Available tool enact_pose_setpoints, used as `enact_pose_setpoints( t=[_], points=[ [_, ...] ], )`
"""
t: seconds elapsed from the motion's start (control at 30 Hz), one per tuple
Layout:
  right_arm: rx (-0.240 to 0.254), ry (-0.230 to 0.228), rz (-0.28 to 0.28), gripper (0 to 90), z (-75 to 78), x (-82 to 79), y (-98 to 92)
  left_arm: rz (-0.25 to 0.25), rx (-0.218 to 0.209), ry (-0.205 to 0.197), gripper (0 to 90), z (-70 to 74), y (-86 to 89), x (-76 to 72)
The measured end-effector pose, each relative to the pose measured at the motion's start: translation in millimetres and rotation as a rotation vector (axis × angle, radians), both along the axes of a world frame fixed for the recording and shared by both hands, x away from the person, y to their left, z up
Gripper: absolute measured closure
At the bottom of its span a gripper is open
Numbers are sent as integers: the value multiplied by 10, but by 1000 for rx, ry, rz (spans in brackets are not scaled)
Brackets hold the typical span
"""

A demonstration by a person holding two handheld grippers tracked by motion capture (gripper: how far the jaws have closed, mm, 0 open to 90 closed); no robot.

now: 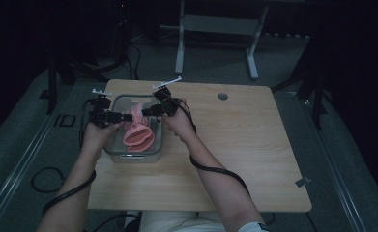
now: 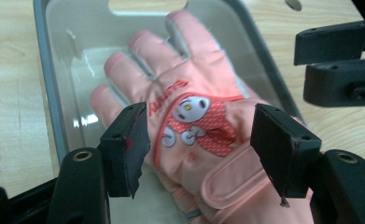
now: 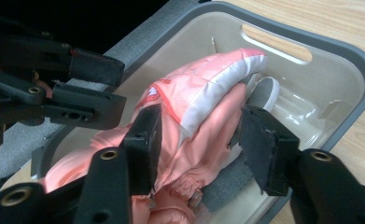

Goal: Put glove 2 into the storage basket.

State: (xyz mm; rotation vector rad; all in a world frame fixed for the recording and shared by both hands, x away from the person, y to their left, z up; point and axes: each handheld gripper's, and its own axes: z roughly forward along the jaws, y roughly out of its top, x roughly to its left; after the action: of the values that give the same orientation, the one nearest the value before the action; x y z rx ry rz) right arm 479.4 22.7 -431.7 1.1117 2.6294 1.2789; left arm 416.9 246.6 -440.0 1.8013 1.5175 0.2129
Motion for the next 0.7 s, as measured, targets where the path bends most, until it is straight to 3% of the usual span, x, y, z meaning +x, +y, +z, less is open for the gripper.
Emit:
enact_pose_setpoints(
  t=[0.17, 0.33, 0.4, 0.47, 0.53, 0.7],
  points=[
    [16, -23, 21, 386, 63, -36, -69, -55, -28, -48, 273, 94, -56, -89],
    [13, -43, 40, 302, 94, -81, -170, -69, -2, -117, 148, 165, -153, -244],
    [14, -47, 82, 252, 67, -117, -222, -76, 3, -145, 134, 172, -193, -316],
    [20, -43, 85, 252, 53, -132, -242, -76, 3, -145, 115, 172, -193, -316],
    [34, -58, 90, 205, 11, -165, -310, -90, 29, -176, 26, 153, -277, -441],
    [17, -75, 69, 186, -63, -220, -393, -105, 47, -224, 20, 132, -360, -608]
  ],
)
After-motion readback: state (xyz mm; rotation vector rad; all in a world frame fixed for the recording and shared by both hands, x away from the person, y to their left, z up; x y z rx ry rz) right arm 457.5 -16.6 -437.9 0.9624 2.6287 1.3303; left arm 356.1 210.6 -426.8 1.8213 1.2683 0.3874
